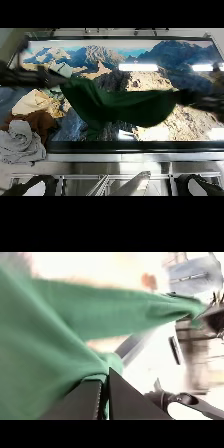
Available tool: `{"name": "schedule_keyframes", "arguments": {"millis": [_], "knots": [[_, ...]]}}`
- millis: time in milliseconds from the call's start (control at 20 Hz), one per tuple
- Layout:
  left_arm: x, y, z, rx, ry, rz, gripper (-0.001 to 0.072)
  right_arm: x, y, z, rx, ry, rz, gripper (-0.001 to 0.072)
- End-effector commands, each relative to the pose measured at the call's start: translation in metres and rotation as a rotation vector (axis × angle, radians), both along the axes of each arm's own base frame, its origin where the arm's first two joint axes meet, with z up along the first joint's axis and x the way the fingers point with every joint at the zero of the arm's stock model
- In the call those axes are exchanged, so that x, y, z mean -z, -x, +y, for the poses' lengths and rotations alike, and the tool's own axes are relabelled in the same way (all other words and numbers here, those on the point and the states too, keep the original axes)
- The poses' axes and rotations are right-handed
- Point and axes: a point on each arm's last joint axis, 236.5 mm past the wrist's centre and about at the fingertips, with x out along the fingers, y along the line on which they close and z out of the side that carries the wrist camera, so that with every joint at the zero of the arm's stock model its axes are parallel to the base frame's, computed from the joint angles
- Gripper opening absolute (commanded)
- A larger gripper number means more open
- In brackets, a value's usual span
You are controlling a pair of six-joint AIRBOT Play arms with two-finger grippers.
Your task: Fold the shirts.
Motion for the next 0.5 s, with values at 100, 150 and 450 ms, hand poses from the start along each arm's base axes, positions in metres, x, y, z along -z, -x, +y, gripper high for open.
{"name": "schedule_keyframes", "arguments": {"millis": [100, 150, 450], "knots": [[-0.264, 0.176, -0.017, -0.129, -0.180, -0.936, 0.0020, -0.228, 0.143, 0.023, 0.246, 0.142, -0.865, 0.0032], [-0.281, 0.187, -0.011, -0.211, -0.251, -1.021, 0.0020, -0.239, 0.148, 0.029, 0.336, 0.210, -0.897, 0.0032], [-0.227, 0.108, 0.046, -0.256, -0.278, -0.716, 0.0021, -0.216, 0.093, -0.023, 0.626, 0.289, -0.628, 0.0032]]}}
